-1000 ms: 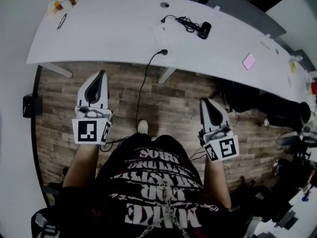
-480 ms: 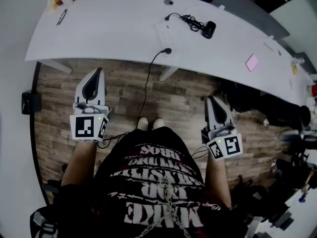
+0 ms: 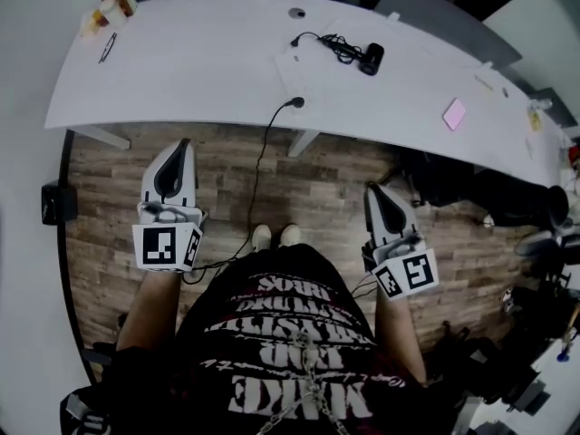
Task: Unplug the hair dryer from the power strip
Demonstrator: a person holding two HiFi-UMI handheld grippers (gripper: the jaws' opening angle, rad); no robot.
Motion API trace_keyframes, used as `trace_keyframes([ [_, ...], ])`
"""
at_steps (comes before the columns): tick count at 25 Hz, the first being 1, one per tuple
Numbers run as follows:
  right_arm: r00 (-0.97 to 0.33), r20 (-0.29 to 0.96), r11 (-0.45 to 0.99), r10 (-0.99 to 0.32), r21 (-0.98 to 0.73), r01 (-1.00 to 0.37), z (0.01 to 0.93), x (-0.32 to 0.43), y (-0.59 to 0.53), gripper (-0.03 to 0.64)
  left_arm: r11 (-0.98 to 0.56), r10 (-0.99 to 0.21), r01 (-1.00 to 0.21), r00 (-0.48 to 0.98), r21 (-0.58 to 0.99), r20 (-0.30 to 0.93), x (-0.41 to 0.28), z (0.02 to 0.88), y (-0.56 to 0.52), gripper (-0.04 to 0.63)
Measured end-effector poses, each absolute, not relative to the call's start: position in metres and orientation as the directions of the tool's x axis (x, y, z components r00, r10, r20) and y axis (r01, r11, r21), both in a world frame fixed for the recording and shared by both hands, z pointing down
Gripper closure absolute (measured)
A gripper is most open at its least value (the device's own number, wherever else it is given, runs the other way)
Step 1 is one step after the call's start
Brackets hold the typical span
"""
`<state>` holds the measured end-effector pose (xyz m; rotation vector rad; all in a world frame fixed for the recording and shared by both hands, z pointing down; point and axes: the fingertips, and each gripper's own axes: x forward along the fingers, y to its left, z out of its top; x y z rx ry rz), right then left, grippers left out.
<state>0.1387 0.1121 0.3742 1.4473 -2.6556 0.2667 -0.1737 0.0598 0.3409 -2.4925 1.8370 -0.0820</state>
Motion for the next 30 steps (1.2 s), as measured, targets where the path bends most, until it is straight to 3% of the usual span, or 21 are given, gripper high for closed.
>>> trace_keyframes([
  [12,-0.492,0.093,0.480,-0.866,-0.127,-0.868,0.367,0.184,0.104,0.580,-0.332,-0.942,-0.934,0.337,-0.135,-0.015,-0.132,0.311,0.040,0.574],
  [23,-0.538,0.066,0.528,-0.840,-0.130,-0.839,0.362,0.215,0.083,0.580,-0.308,-0.947,-0.937,0.318,-0.164,-0.038,-0.089,0.294,0.029,0.574],
  [30,-0.562,0.088,0.553,-0.822,-0.105,-0.826,0.376,0.222,0.077,0.580,-0.267,-0.964,-0.957,0.267,-0.115,0.010,-0.091,0.312,0.045,0.572],
])
